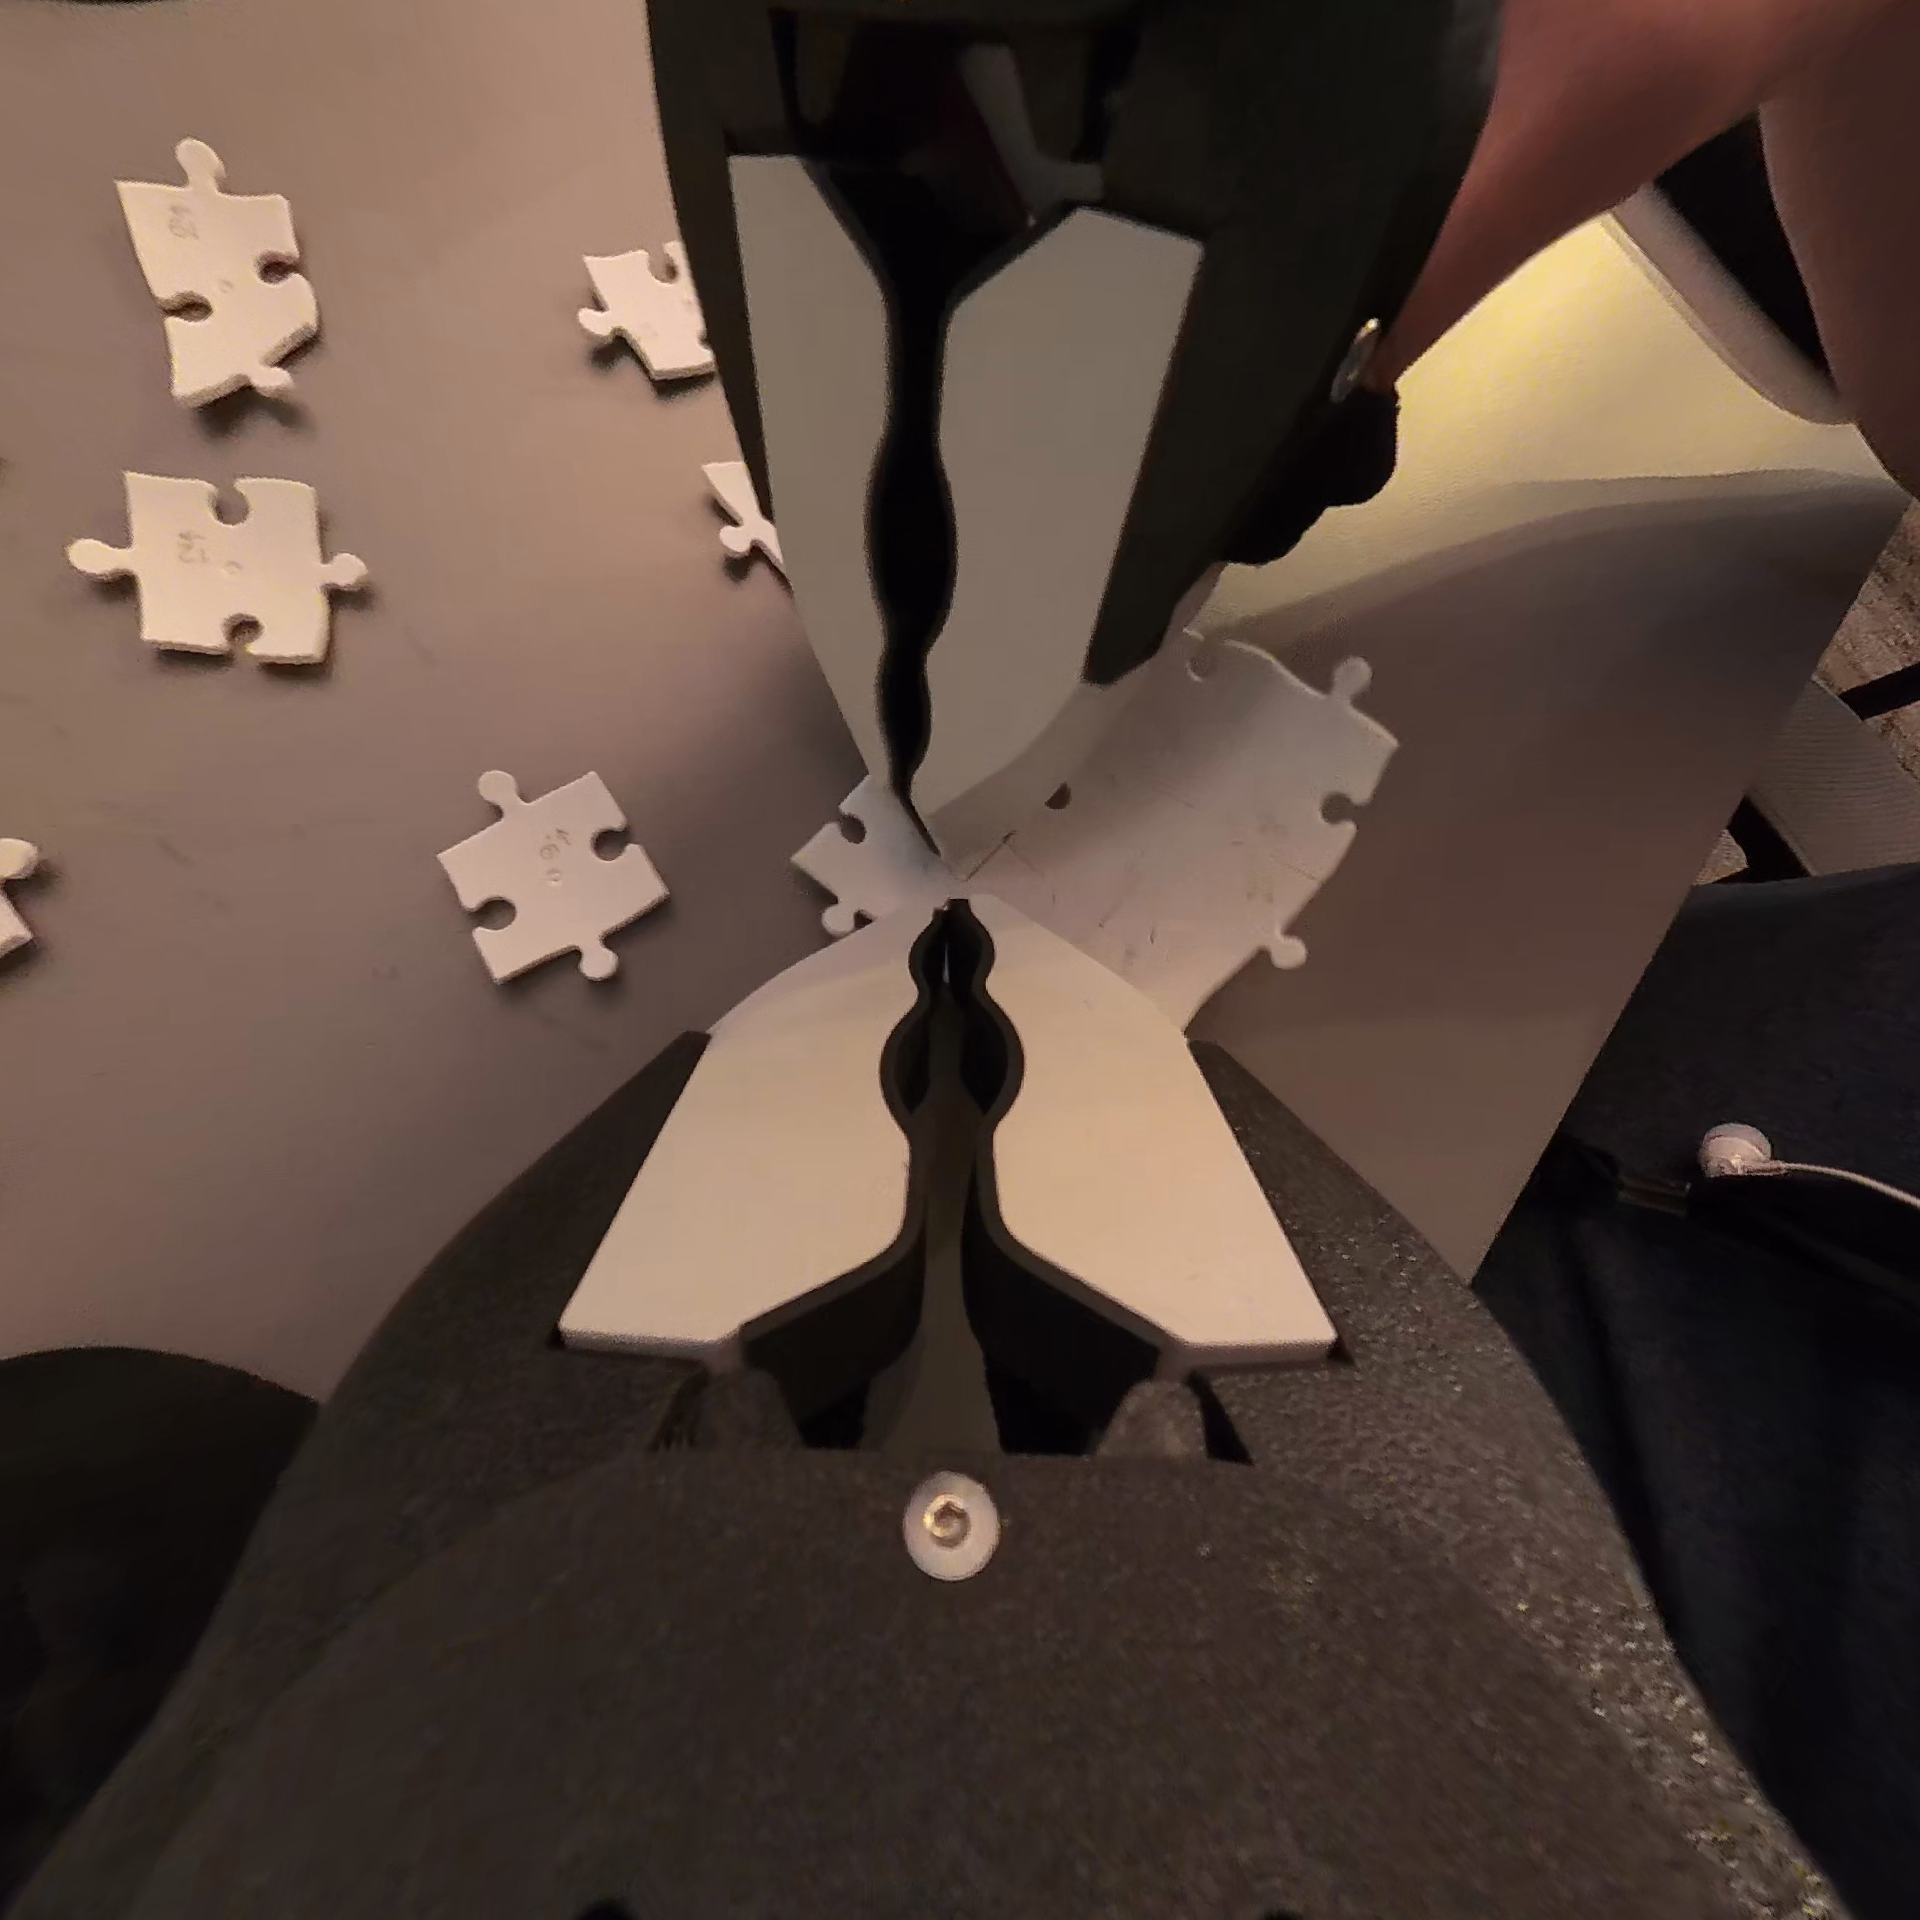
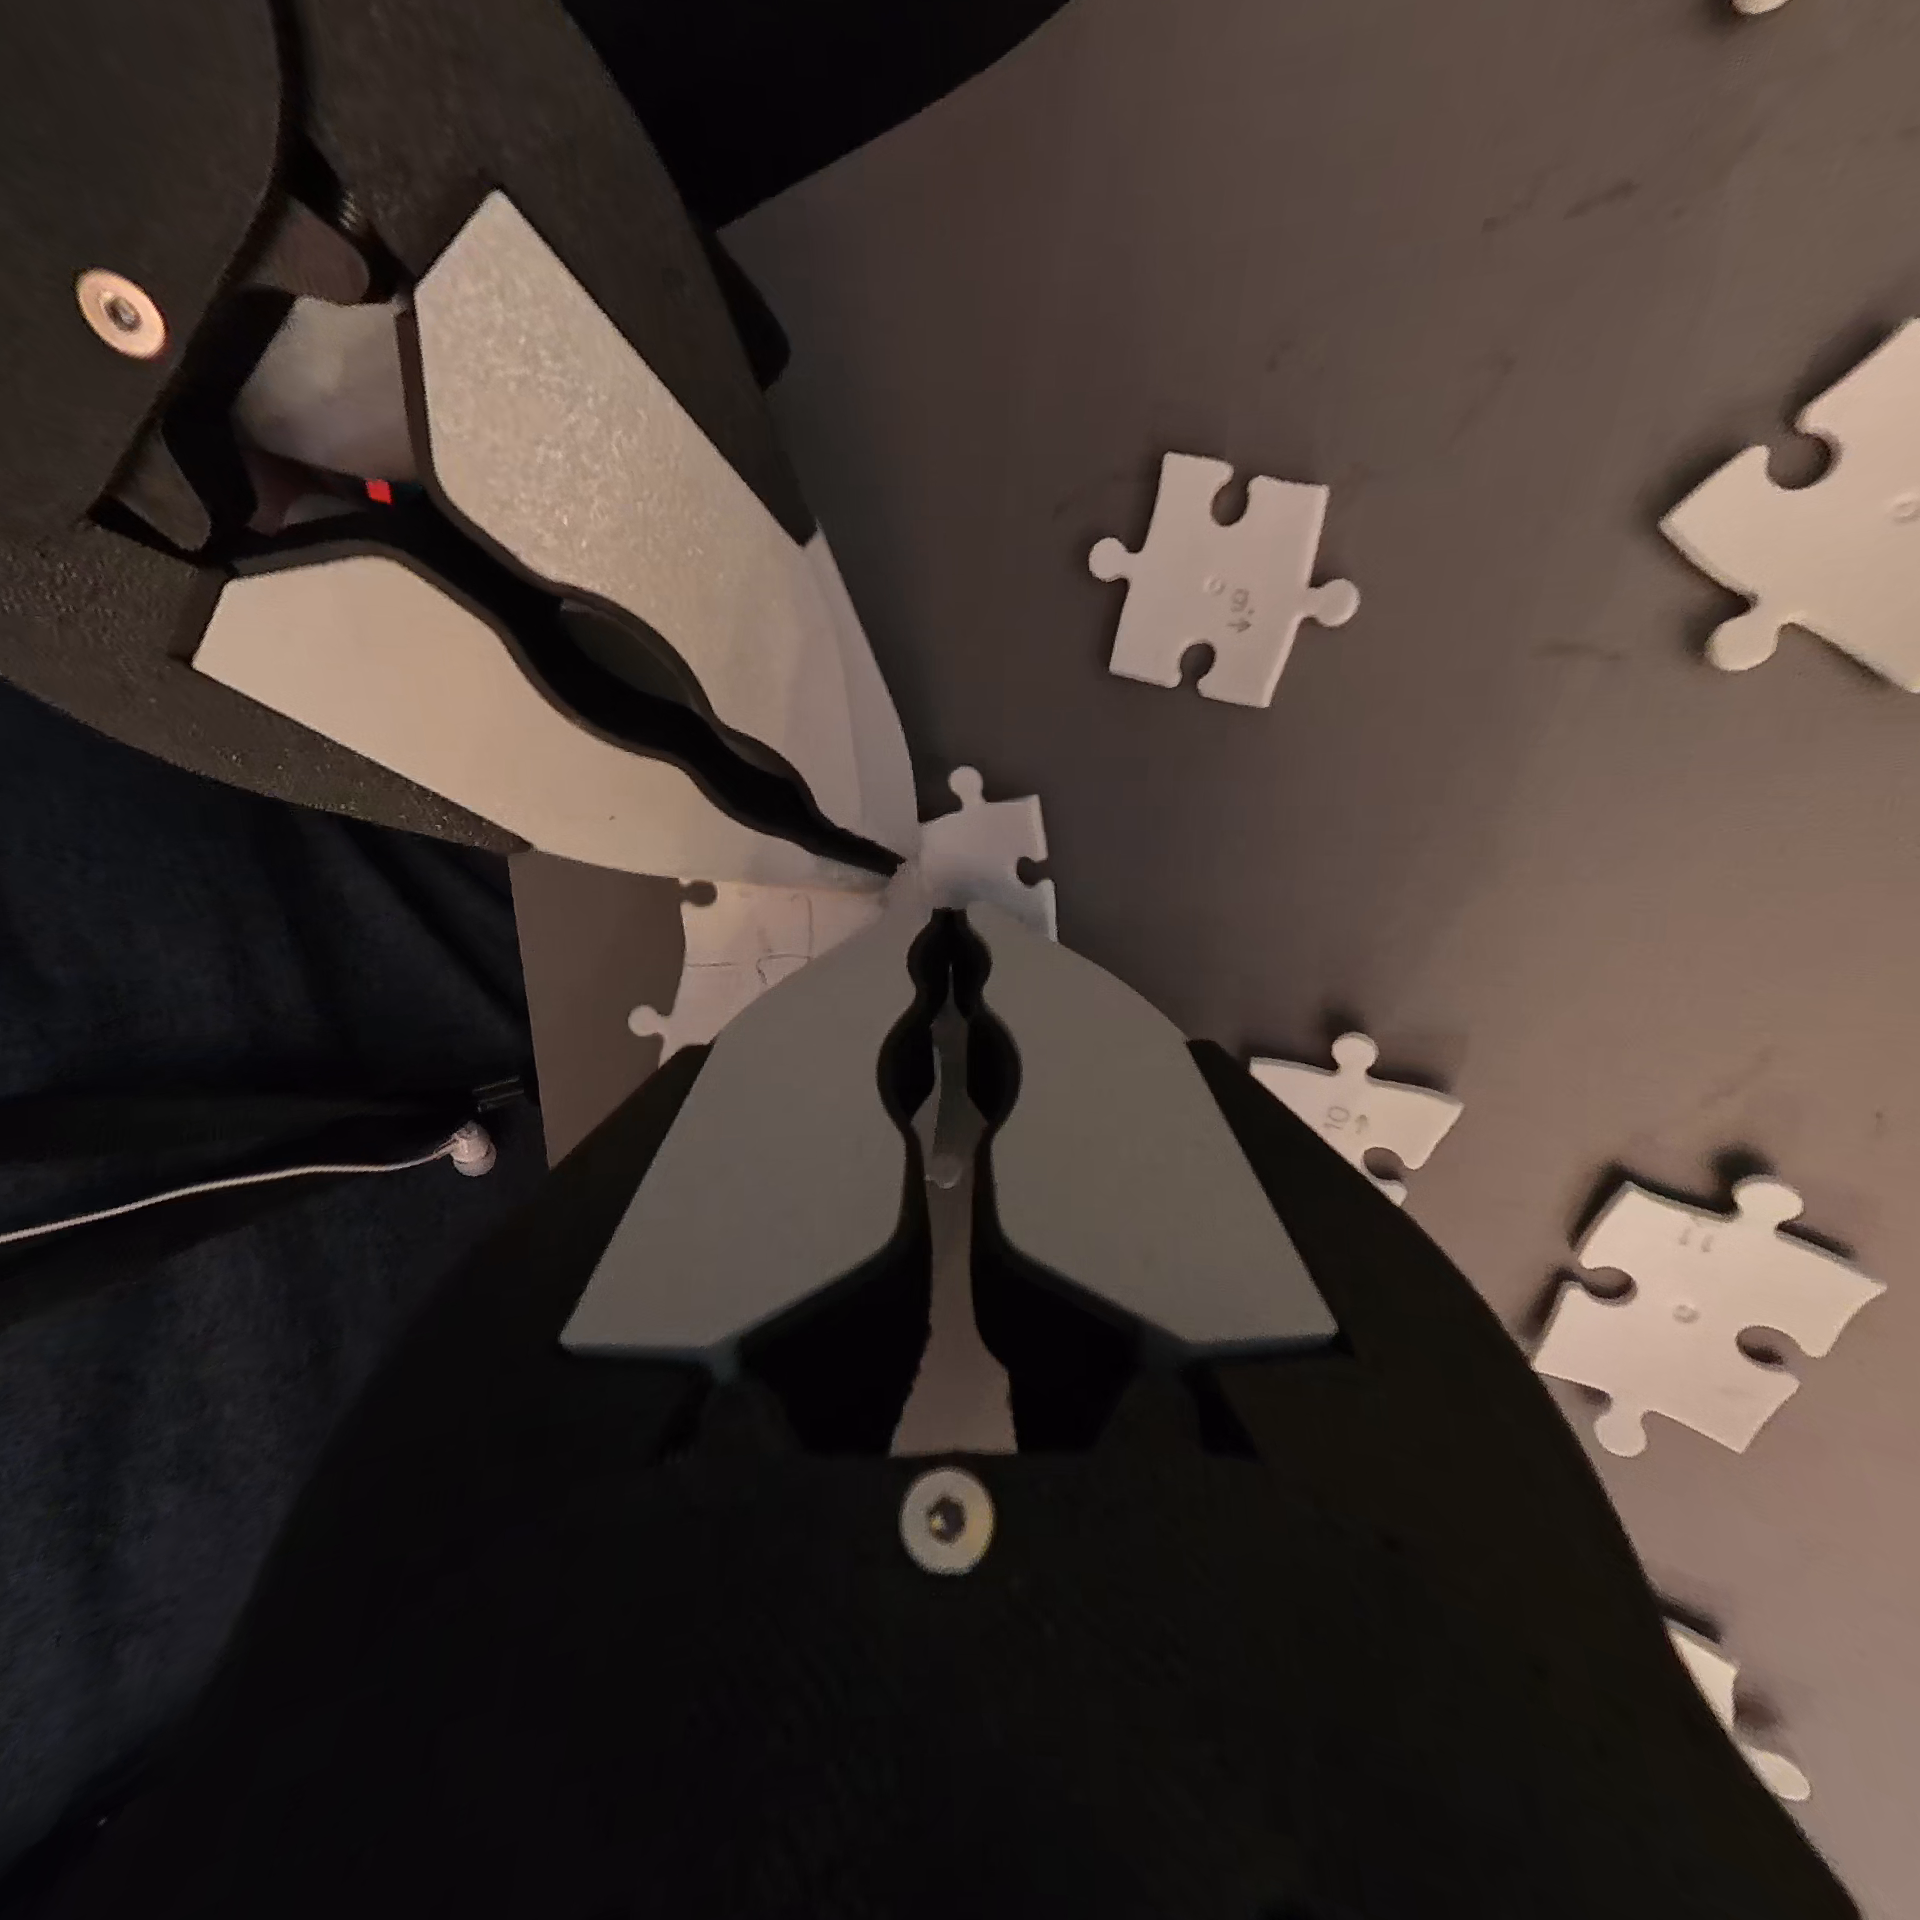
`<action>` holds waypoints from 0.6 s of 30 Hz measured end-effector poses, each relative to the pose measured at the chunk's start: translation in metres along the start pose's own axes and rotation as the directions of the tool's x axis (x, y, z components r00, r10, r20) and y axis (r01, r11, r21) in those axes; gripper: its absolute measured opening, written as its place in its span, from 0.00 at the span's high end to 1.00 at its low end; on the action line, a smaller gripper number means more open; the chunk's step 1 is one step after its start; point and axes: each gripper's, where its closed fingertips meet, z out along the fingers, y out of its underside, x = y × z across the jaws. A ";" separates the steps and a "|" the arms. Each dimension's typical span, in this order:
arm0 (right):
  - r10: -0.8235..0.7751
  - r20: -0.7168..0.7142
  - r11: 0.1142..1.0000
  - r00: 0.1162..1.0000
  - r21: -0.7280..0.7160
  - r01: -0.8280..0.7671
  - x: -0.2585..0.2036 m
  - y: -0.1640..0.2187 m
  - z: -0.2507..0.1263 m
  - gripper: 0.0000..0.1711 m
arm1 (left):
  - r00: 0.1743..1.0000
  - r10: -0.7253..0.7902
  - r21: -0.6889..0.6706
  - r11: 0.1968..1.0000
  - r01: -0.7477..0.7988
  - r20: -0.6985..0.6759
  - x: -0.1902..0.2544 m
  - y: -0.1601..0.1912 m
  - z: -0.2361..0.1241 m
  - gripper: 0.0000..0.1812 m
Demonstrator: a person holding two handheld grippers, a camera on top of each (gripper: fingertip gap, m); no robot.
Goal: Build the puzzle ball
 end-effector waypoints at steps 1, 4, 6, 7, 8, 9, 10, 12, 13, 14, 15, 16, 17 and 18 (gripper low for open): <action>0.002 0.000 1.000 1.000 -0.001 -0.002 0.000 0.000 0.000 0.99 | 1.000 -0.005 0.005 1.000 0.005 0.002 -0.002 -0.001 -0.001 1.00; 0.003 -0.007 1.000 1.000 -0.007 -0.003 0.000 0.000 0.000 0.99 | 1.000 -0.005 0.006 1.000 0.005 0.013 -0.005 -0.003 -0.001 1.00; 0.002 -0.012 1.000 1.000 -0.012 -0.002 0.000 0.000 0.000 0.99 | 1.000 0.002 -0.005 1.000 -0.002 0.020 -0.007 -0.003 0.000 1.00; 0.000 -0.017 1.000 1.000 -0.014 0.000 0.000 0.000 0.000 0.99 | 1.000 0.007 -0.012 1.000 -0.007 0.018 -0.006 -0.003 0.001 1.00; -0.007 -0.025 1.000 1.000 -0.016 0.006 0.000 0.000 0.000 0.99 | 1.000 0.013 -0.015 1.000 -0.013 0.015 -0.005 -0.003 0.002 1.00; -0.016 -0.032 1.000 0.999 -0.015 0.015 0.000 0.000 0.000 0.99 | 1.000 0.016 -0.018 1.000 -0.016 0.012 -0.005 -0.003 0.003 1.00; -0.022 -0.037 1.000 0.999 -0.010 0.022 0.000 -0.001 0.000 0.99 | 1.000 0.018 -0.022 1.000 -0.017 0.012 -0.004 -0.003 0.004 1.00; -0.020 -0.031 1.000 0.999 -0.002 0.020 -0.002 0.000 0.001 0.99 | 1.000 0.015 -0.023 1.000 -0.015 0.009 -0.004 -0.003 0.004 1.00; -0.018 -0.025 1.000 1.000 0.003 0.018 -0.003 0.000 0.001 0.99 | 1.000 0.014 -0.023 1.000 -0.014 0.007 -0.004 -0.002 0.005 1.00; -0.017 -0.019 1.000 1.000 0.005 0.017 -0.004 0.001 0.001 0.99 | 1.000 0.014 -0.022 1.000 -0.013 0.006 -0.004 -0.002 0.005 1.00; -0.016 -0.013 1.000 1.000 0.006 0.016 -0.005 0.001 0.001 0.99 | 1.000 0.013 -0.023 1.000 -0.013 0.005 -0.004 -0.002 0.005 1.00; -0.015 -0.007 1.000 1.000 0.005 0.015 -0.006 0.002 0.001 0.99 | 1.000 0.013 -0.023 1.000 -0.013 0.004 -0.004 -0.002 0.004 1.00; -0.014 -0.001 1.000 1.000 0.001 0.014 -0.008 0.003 0.002 1.00 | 1.000 0.014 -0.024 1.000 -0.013 0.004 -0.004 -0.002 0.004 1.00; -0.016 0.005 1.000 1.000 -0.002 0.016 -0.009 0.004 0.002 0.99 | 1.000 0.015 -0.025 1.000 -0.015 0.004 -0.004 -0.002 0.004 1.00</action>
